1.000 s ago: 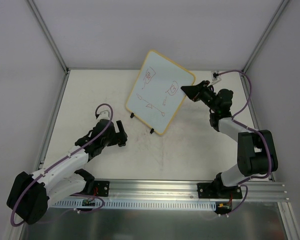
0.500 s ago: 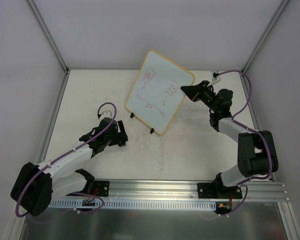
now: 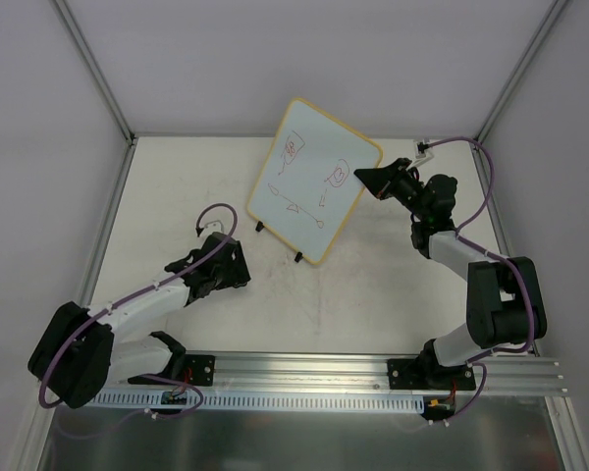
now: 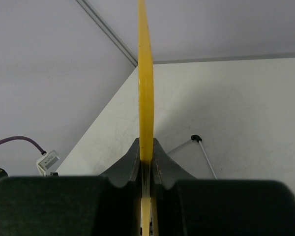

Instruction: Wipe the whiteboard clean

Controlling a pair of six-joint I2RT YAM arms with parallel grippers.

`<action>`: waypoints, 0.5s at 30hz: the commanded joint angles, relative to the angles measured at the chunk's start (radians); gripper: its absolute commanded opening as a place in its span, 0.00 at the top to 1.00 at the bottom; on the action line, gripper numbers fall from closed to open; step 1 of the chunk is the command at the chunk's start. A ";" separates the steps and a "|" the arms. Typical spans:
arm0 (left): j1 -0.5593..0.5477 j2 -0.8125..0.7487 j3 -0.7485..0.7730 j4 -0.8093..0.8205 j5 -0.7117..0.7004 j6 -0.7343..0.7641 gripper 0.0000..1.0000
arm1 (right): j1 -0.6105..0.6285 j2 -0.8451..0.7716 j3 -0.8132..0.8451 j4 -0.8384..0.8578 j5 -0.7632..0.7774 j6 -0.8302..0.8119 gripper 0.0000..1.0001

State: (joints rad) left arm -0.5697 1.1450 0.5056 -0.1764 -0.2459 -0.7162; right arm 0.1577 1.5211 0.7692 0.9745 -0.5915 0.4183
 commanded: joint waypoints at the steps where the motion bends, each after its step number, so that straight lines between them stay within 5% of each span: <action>1: -0.009 0.047 0.050 -0.005 -0.033 -0.017 0.31 | 0.006 -0.036 0.025 0.007 0.016 -0.075 1.00; 15: -0.018 0.130 0.122 -0.017 -0.079 0.001 0.37 | 0.006 -0.038 0.024 0.009 0.013 -0.076 1.00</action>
State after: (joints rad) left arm -0.5743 1.2598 0.5842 -0.1783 -0.2810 -0.7185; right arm 0.1593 1.5211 0.7692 0.9741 -0.5915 0.4175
